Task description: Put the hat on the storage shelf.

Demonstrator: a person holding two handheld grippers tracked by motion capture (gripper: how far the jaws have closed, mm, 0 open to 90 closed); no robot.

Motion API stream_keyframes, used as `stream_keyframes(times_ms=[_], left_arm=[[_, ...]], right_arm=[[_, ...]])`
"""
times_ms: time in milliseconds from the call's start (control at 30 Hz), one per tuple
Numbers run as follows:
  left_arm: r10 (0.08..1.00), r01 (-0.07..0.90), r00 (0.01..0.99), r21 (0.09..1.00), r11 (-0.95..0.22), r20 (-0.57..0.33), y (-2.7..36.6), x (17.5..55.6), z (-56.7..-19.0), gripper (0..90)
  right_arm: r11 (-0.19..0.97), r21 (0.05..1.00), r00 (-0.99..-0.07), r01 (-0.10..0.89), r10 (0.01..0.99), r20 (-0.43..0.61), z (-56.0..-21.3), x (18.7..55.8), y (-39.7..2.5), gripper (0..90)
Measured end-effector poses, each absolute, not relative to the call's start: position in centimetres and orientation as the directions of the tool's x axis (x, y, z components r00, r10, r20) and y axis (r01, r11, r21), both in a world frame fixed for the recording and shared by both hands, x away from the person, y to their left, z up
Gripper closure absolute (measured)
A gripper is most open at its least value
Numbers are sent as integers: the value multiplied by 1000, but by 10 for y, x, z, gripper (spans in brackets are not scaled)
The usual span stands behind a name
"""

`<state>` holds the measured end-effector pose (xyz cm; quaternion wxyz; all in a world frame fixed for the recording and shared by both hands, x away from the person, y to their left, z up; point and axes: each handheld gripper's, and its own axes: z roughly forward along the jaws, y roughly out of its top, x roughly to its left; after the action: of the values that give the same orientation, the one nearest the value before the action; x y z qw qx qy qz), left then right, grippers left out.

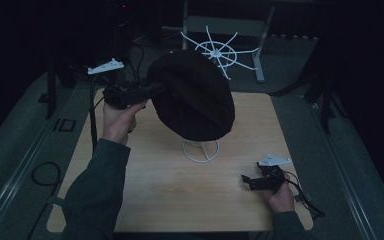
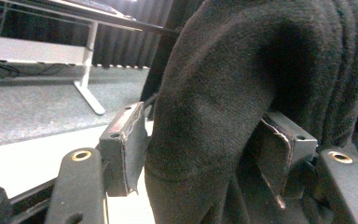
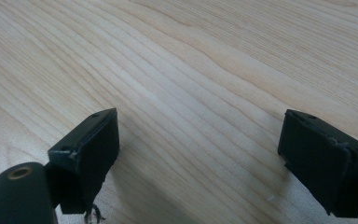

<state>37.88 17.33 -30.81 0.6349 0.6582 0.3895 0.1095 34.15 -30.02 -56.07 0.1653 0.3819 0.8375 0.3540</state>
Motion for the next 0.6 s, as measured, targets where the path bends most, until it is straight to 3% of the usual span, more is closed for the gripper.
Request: stream_keyframes(times_ms=[300, 600], left_arm=[[688, 356, 662, 933, 58, -296, 175, 369, -306, 376], [694, 361, 654, 930, 62, -300, 180, 367, -309, 385]], right_arm=[[457, 720, -653, 523, 757, -7, -561, 341, -300, 124], [457, 720, -653, 523, 757, -6, -561, 341, -300, 124]])
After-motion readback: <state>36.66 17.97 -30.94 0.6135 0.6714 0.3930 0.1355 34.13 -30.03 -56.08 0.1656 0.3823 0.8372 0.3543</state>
